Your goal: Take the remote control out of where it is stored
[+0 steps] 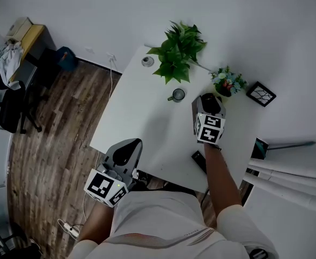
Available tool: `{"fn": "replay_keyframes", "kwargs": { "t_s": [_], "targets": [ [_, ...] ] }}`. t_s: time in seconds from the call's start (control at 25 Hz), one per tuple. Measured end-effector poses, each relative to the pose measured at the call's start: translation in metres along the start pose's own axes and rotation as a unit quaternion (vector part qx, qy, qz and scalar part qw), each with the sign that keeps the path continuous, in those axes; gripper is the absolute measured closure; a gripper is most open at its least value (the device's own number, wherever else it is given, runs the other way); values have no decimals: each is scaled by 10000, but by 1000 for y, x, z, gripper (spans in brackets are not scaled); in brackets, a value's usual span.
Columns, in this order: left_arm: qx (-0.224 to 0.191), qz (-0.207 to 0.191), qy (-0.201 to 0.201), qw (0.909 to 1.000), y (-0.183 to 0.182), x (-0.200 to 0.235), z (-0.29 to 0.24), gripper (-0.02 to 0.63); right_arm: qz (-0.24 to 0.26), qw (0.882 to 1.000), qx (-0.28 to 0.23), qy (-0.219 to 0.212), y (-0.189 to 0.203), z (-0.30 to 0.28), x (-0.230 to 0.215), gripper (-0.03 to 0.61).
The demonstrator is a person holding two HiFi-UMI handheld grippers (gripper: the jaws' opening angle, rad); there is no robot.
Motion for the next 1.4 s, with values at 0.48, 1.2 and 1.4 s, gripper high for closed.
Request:
{"fn": "replay_keyframes", "kwargs": {
  "t_s": [0.48,1.2,1.4],
  "targets": [
    [3,-137,227,9996,-1,-13,0,606,15,9975,-707,-93,-37,39,-11,365],
    [-90,-183,415,9989,-6,-17,7,606,1144,9714,-936,-1858,-57,167,52,369],
    [-105,-206,423,9988,-8,-14,12,606,1347,9583,-55,-2520,-20,158,91,370]
  ]
}}
Point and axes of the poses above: the fingertips, and each gripper's own axes: z backward along the fingers, x to its left, y out of its underside, the point moved 5 cm from there along z, backward along the fingers, and after that the axes turned 6 degrees about z, right-handed, at the moved point
